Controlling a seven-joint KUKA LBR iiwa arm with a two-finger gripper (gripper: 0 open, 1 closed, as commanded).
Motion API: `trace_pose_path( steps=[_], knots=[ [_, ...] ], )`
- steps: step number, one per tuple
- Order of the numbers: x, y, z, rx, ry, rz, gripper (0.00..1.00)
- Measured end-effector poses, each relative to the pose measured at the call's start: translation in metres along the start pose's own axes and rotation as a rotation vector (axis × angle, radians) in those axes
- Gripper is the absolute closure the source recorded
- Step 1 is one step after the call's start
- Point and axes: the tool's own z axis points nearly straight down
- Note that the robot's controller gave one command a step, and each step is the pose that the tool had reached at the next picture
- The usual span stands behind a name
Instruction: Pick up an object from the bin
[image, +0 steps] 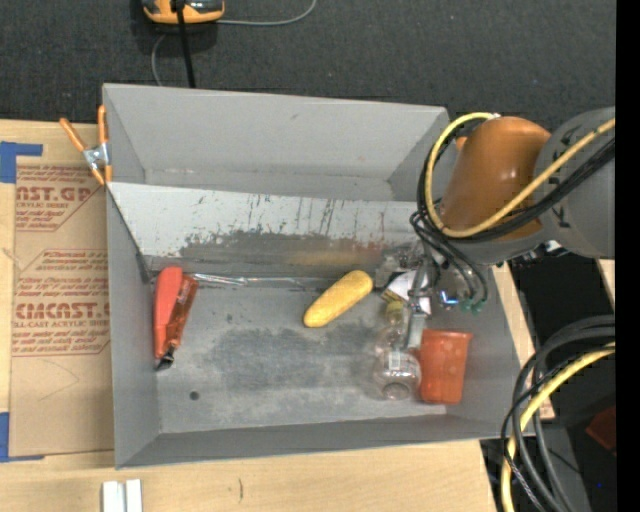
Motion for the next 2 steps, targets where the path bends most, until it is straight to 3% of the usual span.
trace_pose_path(
  steps=[1,2],
  knots=[
    [-0.002,0.0,-0.005,0.001,-0.008,-0.001,0.0],
    [-0.019,0.021,0.025,0.002,-0.009,-0.156,0.0]
  ],
)
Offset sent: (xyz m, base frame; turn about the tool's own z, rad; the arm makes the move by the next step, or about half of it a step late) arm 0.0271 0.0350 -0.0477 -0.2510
